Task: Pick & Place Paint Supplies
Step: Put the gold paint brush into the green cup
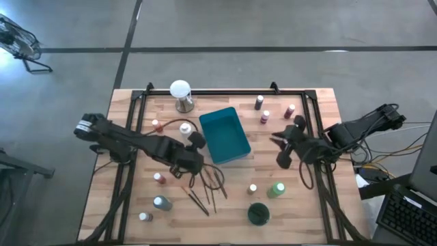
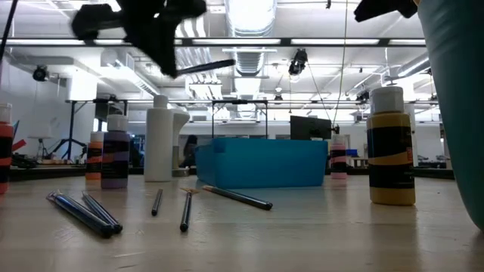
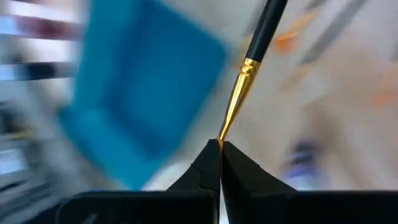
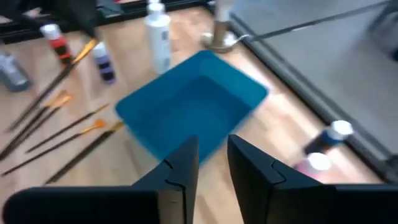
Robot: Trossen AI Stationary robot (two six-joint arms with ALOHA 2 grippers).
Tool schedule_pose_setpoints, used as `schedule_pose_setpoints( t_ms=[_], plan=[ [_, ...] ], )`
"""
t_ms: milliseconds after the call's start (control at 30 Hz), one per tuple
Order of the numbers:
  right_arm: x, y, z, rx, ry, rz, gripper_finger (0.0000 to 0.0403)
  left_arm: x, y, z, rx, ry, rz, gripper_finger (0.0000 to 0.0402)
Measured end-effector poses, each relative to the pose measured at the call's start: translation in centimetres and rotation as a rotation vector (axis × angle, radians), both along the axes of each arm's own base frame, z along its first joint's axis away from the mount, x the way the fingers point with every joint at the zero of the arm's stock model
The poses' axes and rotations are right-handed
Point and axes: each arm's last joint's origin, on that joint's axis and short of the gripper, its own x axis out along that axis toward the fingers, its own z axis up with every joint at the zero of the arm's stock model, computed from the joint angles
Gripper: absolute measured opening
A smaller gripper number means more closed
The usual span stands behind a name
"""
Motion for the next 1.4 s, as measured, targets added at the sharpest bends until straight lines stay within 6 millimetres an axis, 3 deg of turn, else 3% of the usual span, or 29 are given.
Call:
schedule_pose_setpoints(
  t_ms=[167, 367, 567, 767, 1000, 1233, 1400],
  plan=[
    [0.6, 0.3, -0.3, 0.060, -0.100, 0.025, 0.0108, 0.2, 0.1, 0.7, 0.366, 0.006, -0.108, 0.0001],
    [1.1, 0.7, 0.3, 0.131, -0.212, 0.100, 0.0122, 2.1, -0.4, -0.1, 0.726, -0.014, -0.231, 0.0001],
    [1.7, 1.1, 0.6, 0.131, -0.267, 0.188, 0.0135, 3.8, -2.0, 0.8, 0.967, -0.155, -0.344, 0.0000],
    [2.2, 0.9, 0.6, 0.158, -0.292, 0.235, 0.0145, 4.2, -3.1, 2.1, 1.082, -0.289, -0.482, 0.0000],
    [3.1, 0.9, 0.2, 0.184, -0.285, 0.289, 0.0144, 4.3, -3.3, 2.6, 1.159, -0.327, -0.590, 0.0000],
    [5.7, 1.6, -0.8, 0.175, -0.290, 0.374, 0.0125, 4.4, -3.6, 4.0, 1.235, -0.467, -0.652, 0.0000],
    [6.7, 1.6, -1.2, 0.187, -0.300, 0.384, 0.0116, 4.4, -3.6, 4.1, 1.244, -0.474, -0.657, 0.0000]
  ],
)
